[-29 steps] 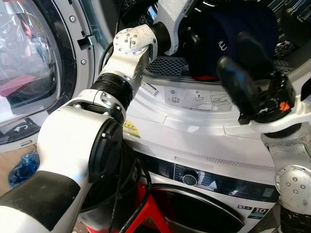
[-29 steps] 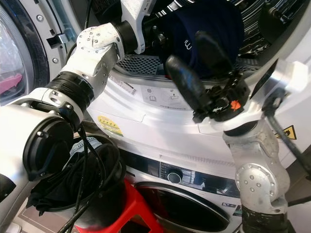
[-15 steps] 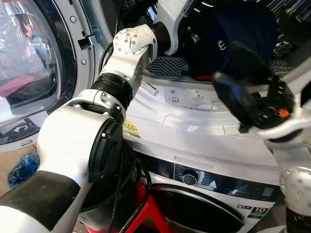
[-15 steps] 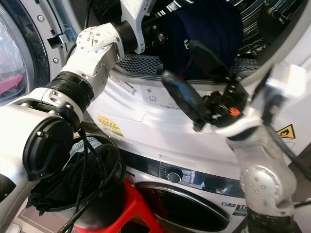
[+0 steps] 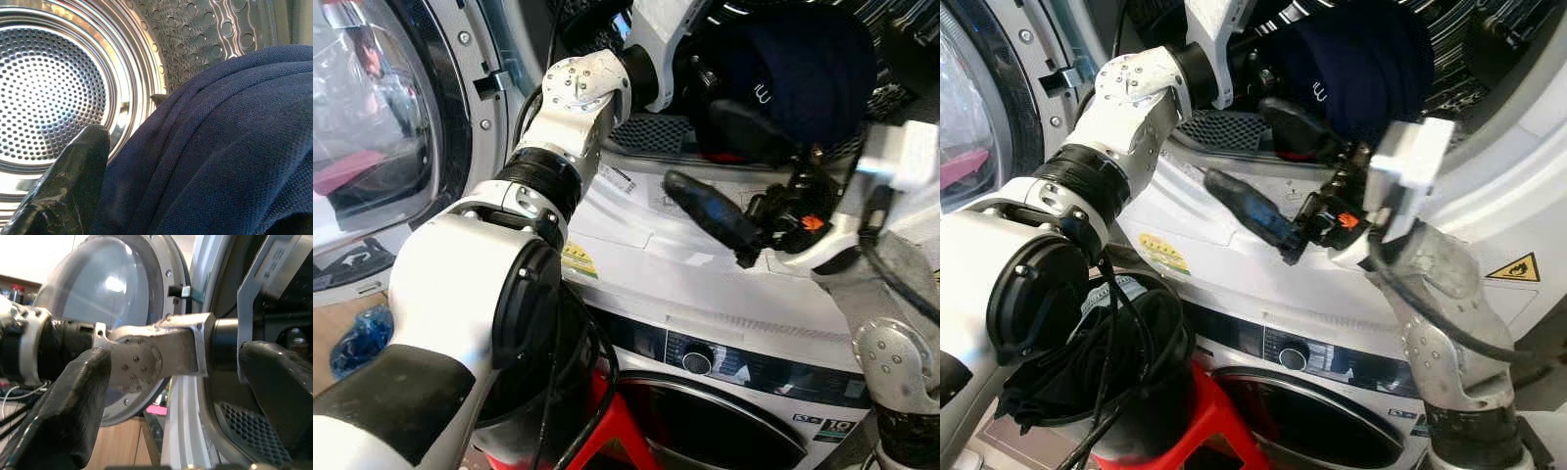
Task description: Clothes washing
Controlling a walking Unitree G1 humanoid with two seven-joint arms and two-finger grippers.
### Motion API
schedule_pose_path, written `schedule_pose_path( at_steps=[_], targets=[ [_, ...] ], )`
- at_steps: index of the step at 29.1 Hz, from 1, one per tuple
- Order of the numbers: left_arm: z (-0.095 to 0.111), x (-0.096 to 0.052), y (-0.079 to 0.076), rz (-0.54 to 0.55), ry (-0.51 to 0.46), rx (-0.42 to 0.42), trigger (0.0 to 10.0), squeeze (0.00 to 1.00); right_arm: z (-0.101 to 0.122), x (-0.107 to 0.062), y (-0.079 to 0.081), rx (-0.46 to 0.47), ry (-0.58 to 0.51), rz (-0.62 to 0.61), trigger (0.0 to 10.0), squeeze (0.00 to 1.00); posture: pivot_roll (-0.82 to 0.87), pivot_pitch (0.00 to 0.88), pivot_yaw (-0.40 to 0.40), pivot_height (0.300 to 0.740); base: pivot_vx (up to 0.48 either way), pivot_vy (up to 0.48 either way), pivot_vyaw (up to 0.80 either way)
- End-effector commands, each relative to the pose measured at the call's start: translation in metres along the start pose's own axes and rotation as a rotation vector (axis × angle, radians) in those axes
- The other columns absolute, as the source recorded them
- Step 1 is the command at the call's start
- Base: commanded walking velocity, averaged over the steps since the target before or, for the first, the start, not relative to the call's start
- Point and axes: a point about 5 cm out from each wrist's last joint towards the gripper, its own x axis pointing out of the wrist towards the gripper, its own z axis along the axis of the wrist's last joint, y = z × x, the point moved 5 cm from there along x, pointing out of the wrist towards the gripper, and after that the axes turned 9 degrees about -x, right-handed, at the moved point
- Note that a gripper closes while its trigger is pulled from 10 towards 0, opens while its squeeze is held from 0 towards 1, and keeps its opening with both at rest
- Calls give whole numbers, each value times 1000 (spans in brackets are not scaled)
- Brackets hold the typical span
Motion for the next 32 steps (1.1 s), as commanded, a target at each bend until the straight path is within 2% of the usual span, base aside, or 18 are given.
schedule_pose_path(
  at_steps=[1,3,8,11,15,16,17,19,22,25,32],
  targets=[
    [17,-1,6,8,-53,24,10000,1000,-5,7,2,-24,30,24,10000,0,-115,0,153,740,0,0,0],
    [19,0,6,5,-60,25,10000,1000,-11,9,4,-48,61,44,10000,0,-115,0,153,740,0,0,0],
    [24,1,5,-7,-78,26,10000,1000,-24,15,-6,-107,131,1,10000,0,-113,0,151,740,0,0,0],
    [25,1,3,-16,-85,26,10000,1000,-32,18,-19,-159,177,-60,10000,0,-111,0,149,740,0,0,0],
    [24,1,3,-21,-85,27,10000,1000,-30,20,-31,-203,174,-111,10000,0,-107,0,147,740,0,0,0],
    [24,0,3,-21,-84,26,10000,1000,-27,22,-41,-212,165,-152,10000,0,-106,0,147,740,0,0,0],
    [24,0,3,-21,-84,26,10000,1000,-27,22,-41,-212,165,-152,10000,0,-106,0,147,740,0,0,0],
    [24,-1,4,-17,-84,26,10000,1000,-19,24,-61,-252,153,-241,10000,0,-104,0,146,740,0,0,0],
    [25,-1,5,-16,-86,26,10000,1000,-13,23,-74,-254,138,-310,10000,0,-105,0,146,740,0,0,0],
    [27,-1,6,-11,-93,21,10000,1000,-11,21,-94,-287,155,-410,10000,0,-106,0,146,740,0,0,0],
    [31,-1,5,-33,-112,3,10000,1000,-16,28,-122,-379,238,-495,10000,0,-109,0,148,740,0,0,0]
  ],
)
